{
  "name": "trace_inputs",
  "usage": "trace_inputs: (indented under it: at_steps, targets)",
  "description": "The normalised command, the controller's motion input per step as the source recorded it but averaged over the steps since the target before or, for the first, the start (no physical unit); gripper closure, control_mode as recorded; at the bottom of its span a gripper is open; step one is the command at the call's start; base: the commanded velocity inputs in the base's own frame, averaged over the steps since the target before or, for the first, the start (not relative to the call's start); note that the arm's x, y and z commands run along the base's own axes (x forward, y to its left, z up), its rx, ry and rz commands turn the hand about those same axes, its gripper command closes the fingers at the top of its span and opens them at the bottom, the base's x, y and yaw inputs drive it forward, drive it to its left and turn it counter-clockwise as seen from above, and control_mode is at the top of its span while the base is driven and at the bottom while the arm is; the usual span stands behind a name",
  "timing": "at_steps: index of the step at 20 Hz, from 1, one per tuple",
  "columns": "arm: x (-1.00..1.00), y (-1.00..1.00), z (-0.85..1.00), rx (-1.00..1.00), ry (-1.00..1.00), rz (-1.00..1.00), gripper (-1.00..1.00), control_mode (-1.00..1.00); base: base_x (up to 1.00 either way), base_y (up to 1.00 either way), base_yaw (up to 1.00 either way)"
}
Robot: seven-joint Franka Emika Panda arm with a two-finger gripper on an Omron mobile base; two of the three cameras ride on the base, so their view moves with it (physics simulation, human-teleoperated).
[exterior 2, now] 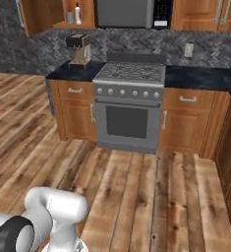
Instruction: There is a bowl on the dining counter. Grab a lemon wedge from the fridge and place it in the bowl. Then get the liquor bottle and glass cup from the cabinet and place them next to the bowl.
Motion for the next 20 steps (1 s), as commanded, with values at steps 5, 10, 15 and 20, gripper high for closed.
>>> trace_inputs:
  at_steps: [5,10,15,20]
  targets:
    - [0.00,0.00,0.00,0.00,0.00,0.00,1.00,1.00,0.33,0.10,0.96]
    - [0.00,0.00,0.00,0.00,0.00,0.00,1.00,1.00,0.67,0.01,0.90]
    - [0.00,0.00,0.00,0.00,0.00,0.00,1.00,1.00,0.99,0.00,0.81]
    - [0.00,0.00,0.00,0.00,0.00,0.00,1.00,1.00,1.00,0.00,0.71]
